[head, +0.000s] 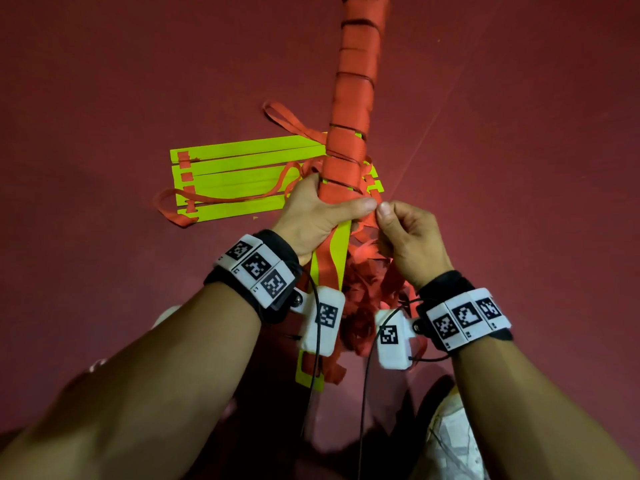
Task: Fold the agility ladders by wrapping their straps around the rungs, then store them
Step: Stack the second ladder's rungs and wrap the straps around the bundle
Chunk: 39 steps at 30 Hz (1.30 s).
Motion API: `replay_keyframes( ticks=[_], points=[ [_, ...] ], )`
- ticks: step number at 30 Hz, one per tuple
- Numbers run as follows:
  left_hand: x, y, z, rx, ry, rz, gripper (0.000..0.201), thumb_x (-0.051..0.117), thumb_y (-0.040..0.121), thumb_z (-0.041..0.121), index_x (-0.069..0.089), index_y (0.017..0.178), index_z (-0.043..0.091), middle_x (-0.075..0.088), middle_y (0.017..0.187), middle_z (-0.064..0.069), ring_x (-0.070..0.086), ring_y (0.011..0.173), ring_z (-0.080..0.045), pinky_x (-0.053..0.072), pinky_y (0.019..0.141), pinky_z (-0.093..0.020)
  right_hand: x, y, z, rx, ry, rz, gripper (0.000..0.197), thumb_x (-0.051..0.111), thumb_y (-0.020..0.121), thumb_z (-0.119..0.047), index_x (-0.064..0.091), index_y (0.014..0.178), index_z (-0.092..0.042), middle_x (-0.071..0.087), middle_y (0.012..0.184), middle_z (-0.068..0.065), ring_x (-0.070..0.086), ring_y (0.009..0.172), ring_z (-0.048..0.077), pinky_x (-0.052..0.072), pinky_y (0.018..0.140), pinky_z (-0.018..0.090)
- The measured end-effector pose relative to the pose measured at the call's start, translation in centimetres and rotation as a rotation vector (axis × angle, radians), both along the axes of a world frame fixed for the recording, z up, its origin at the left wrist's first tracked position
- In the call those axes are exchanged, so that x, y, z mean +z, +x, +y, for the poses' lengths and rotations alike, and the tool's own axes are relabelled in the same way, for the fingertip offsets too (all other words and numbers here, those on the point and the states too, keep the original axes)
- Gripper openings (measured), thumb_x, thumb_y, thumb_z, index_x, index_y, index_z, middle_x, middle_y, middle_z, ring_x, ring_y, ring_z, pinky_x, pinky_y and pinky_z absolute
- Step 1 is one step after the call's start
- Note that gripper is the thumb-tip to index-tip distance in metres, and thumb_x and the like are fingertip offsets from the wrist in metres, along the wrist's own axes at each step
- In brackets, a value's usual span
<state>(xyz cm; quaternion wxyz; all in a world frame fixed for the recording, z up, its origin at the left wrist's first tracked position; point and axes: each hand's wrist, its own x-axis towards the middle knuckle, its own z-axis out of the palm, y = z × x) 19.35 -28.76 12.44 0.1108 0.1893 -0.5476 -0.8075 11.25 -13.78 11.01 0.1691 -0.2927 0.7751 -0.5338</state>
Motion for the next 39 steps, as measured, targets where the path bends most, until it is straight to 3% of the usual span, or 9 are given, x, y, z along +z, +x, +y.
replay_keyframes(
  ticks=[4,7,10,16,19,25,28,34,39],
  points=[
    [-0.4,-0.2,1.4,0.032,-0.007,-0.030,0.058,0.078,0.057,0.033,0.065,0.101,-0.002,0.064,0.085,-0.013,0.061,0.080,-0.024,0.050,0.079,-0.040,-0.4,-0.2,0.3,0.044,0.008,-0.003,0.024,0.057,0.096,-0.035,0.058,0.073,-0.025,0.051,0.053,-0.018,0.044,0.050,-0.001,0.034,0.057,0.026],
    [-0.7,-0.3,1.8,0.002,0.026,-0.059,0.036,0.076,0.063,0.024,0.067,0.093,0.005,0.063,0.081,-0.013,0.060,0.077,-0.023,0.049,0.076,-0.038,-0.4,-0.2,0.7,0.028,0.002,-0.036,0.025,0.059,0.095,-0.034,0.059,0.074,-0.022,0.050,0.053,-0.017,0.044,0.050,-0.001,0.035,0.057,0.027],
    [-1.0,-0.4,1.6,-0.020,0.101,-0.067,0.006,0.070,0.084,0.005,0.066,0.088,0.009,0.064,0.074,-0.008,0.062,0.067,-0.018,0.052,0.066,-0.030,-0.5,-0.5,0.9,0.028,-0.001,-0.078,0.031,0.060,0.095,-0.040,0.060,0.071,-0.019,0.045,0.054,-0.012,0.038,0.050,0.013,0.032,0.052,0.029],
    [-1.6,0.0,1.0,-0.082,0.207,-0.028,0.018,0.064,0.093,0.003,0.066,0.111,0.003,0.072,0.090,-0.011,0.070,0.078,-0.021,0.059,0.074,-0.033,0.0,-0.3,1.0,0.051,-0.040,-0.175,0.029,0.059,0.097,-0.032,0.060,0.069,-0.023,0.046,0.057,-0.005,0.035,0.050,0.016,0.030,0.044,0.026],
    [-1.8,0.2,0.6,-0.056,0.222,-0.057,0.022,0.064,0.094,0.006,0.065,0.116,0.004,0.074,0.096,-0.009,0.071,0.083,-0.018,0.059,0.078,-0.036,0.1,-0.5,1.0,0.075,-0.032,-0.218,0.024,0.062,0.096,-0.031,0.062,0.073,-0.024,0.050,0.065,0.000,0.038,0.056,0.021,0.032,0.050,0.029],
    [-2.6,0.4,1.6,-0.097,0.216,-0.079,0.011,0.066,0.092,0.006,0.070,0.100,0.011,0.074,0.092,-0.008,0.070,0.087,-0.021,0.056,0.080,-0.039,0.3,-0.6,0.9,0.101,0.195,0.112,0.030,0.063,0.096,-0.034,0.063,0.081,-0.008,0.060,0.069,0.006,0.050,0.062,0.012,0.044,0.060,0.037],
    [-3.2,0.8,1.6,-0.145,0.211,-0.094,0.019,0.067,0.090,0.007,0.068,0.107,0.015,0.073,0.099,-0.007,0.069,0.094,-0.021,0.056,0.081,-0.036,0.3,-0.4,0.7,0.096,0.258,0.136,0.032,0.066,0.094,-0.036,0.060,0.075,-0.011,0.052,0.059,-0.008,0.043,0.055,0.007,0.038,0.055,0.032],
    [-3.6,0.8,0.7,-0.190,0.176,-0.124,0.029,0.065,0.090,-0.003,0.062,0.110,0.017,0.072,0.097,-0.004,0.071,0.085,-0.011,0.057,0.072,-0.026,0.1,-0.2,1.3,0.159,0.198,-0.079,0.029,0.065,0.095,-0.029,0.058,0.073,-0.011,0.042,0.058,-0.003,0.036,0.054,0.012,0.030,0.055,0.029],
    [-3.8,0.8,0.2,-0.150,0.198,-0.126,0.036,0.061,0.090,-0.010,0.062,0.117,0.015,0.072,0.101,-0.012,0.071,0.088,-0.020,0.057,0.085,-0.040,-0.2,0.0,1.5,0.211,0.246,-0.125,0.034,0.063,0.093,-0.035,0.060,0.080,-0.005,0.047,0.065,0.006,0.040,0.060,0.018,0.032,0.059,0.034]
  ],
)
